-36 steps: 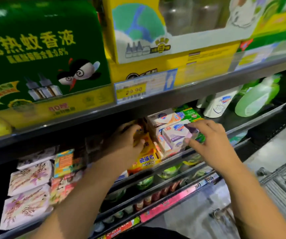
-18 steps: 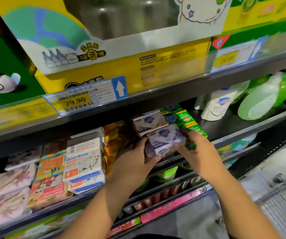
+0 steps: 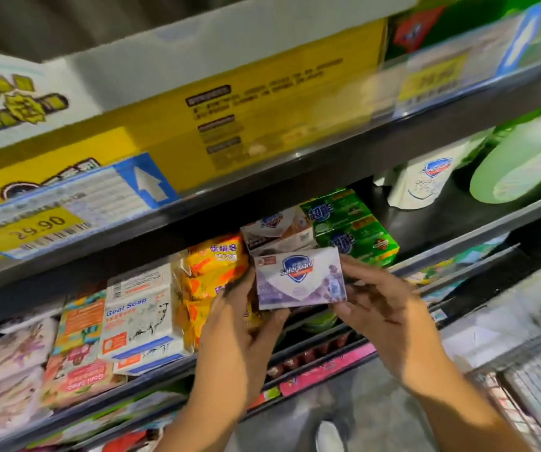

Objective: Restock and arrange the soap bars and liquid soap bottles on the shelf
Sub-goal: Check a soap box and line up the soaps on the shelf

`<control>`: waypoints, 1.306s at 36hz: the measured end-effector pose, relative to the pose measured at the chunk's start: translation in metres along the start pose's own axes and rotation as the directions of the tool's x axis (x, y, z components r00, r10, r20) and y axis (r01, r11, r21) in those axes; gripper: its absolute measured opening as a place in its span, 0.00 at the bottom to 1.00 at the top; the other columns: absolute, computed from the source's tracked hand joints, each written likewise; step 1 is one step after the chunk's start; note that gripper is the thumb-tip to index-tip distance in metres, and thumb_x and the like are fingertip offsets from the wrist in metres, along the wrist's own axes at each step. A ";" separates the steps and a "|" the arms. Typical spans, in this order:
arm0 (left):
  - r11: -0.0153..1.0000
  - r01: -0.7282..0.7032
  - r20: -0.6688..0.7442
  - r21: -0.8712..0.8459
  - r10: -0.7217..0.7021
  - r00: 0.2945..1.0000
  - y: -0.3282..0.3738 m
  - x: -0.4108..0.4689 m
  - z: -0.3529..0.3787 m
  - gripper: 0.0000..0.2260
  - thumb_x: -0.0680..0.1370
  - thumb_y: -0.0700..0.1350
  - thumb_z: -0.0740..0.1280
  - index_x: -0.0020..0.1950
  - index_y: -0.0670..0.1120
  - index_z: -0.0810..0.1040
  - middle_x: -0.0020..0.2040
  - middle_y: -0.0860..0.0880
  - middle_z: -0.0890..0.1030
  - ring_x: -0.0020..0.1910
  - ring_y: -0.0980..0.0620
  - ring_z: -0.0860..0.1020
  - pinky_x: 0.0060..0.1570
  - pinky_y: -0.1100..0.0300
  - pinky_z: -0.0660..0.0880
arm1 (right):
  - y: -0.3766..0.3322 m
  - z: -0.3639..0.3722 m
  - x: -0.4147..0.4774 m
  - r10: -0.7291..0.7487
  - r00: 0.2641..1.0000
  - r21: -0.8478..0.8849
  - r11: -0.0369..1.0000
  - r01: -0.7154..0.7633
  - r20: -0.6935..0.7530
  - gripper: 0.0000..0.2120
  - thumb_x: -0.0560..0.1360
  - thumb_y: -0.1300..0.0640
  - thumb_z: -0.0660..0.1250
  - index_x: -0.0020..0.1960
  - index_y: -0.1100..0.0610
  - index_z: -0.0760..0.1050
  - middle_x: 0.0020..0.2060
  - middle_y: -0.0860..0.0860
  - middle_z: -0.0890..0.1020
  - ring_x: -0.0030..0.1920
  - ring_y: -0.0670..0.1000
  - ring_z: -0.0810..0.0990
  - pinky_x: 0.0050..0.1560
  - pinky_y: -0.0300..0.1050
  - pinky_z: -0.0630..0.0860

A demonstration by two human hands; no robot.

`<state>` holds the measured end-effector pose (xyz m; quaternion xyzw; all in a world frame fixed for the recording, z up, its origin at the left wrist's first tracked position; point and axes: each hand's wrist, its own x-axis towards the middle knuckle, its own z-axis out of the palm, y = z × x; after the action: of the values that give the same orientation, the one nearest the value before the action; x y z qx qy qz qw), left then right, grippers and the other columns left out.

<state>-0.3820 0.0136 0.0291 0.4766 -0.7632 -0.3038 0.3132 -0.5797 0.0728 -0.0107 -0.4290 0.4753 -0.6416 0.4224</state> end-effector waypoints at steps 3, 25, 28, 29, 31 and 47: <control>0.998 0.049 -0.015 -0.043 -0.050 0.999 -0.007 -0.007 -0.004 0.26 0.73 0.58 0.71 0.69 0.69 0.69 0.65 0.66 0.76 0.66 0.61 0.74 0.63 0.50 0.76 | -0.005 0.004 -0.001 -0.041 0.998 -0.019 0.999 0.042 0.056 0.20 0.69 0.69 0.71 0.61 0.63 0.76 0.66 0.49 0.79 0.63 0.50 0.80 0.56 0.42 0.80; 0.993 -0.016 -0.058 -0.120 0.009 0.998 -0.055 -0.081 -0.142 0.16 0.68 0.58 0.75 0.53 0.67 0.78 0.58 0.69 0.72 0.59 0.69 0.73 0.53 0.72 0.72 | -0.040 0.163 -0.031 0.244 0.968 -0.013 0.970 -0.243 0.066 0.03 0.71 0.43 0.75 0.45 0.38 0.85 0.44 0.39 0.86 0.48 0.36 0.82 0.50 0.30 0.74; 0.921 0.107 -0.033 -0.375 -0.129 0.991 -0.064 -0.101 -0.161 0.14 0.72 0.57 0.76 0.56 0.63 0.79 0.54 0.64 0.82 0.54 0.62 0.81 0.52 0.65 0.77 | -0.044 0.192 -0.041 0.236 0.953 -0.064 0.972 -0.228 0.189 0.05 0.75 0.40 0.69 0.43 0.35 0.84 0.42 0.33 0.84 0.46 0.31 0.80 0.47 0.24 0.71; 0.894 0.118 -0.050 -0.432 -0.155 0.987 -0.066 -0.107 -0.168 0.14 0.72 0.54 0.75 0.56 0.59 0.79 0.53 0.63 0.83 0.52 0.60 0.82 0.51 0.64 0.78 | -0.054 0.205 -0.046 0.230 0.947 -0.100 0.972 -0.213 0.226 0.08 0.71 0.38 0.71 0.47 0.39 0.85 0.43 0.34 0.85 0.47 0.32 0.81 0.47 0.25 0.72; 0.853 0.145 -0.073 -0.501 -0.209 0.975 -0.071 -0.115 -0.182 0.17 0.70 0.51 0.72 0.59 0.54 0.78 0.51 0.61 0.84 0.50 0.59 0.83 0.49 0.61 0.79 | -0.054 0.222 -0.056 0.235 0.937 -0.122 0.970 -0.210 0.260 0.15 0.69 0.49 0.76 0.55 0.49 0.82 0.43 0.41 0.85 0.45 0.39 0.82 0.44 0.27 0.73; 0.975 0.012 0.025 -0.221 -0.007 1.000 -0.170 -0.183 -0.259 0.28 0.70 0.42 0.79 0.61 0.67 0.74 0.63 0.64 0.74 0.64 0.63 0.74 0.59 0.66 0.74 | -0.026 0.321 -0.132 0.383 0.884 0.143 0.892 -0.430 0.269 0.25 0.64 0.46 0.81 0.56 0.57 0.83 0.53 0.63 0.82 0.47 0.60 0.82 0.43 0.48 0.82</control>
<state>-0.0273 0.0777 0.0253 0.4387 -0.7261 -0.3939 0.3537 -0.2410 0.1234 0.0530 -0.3476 0.4353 -0.5275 0.6414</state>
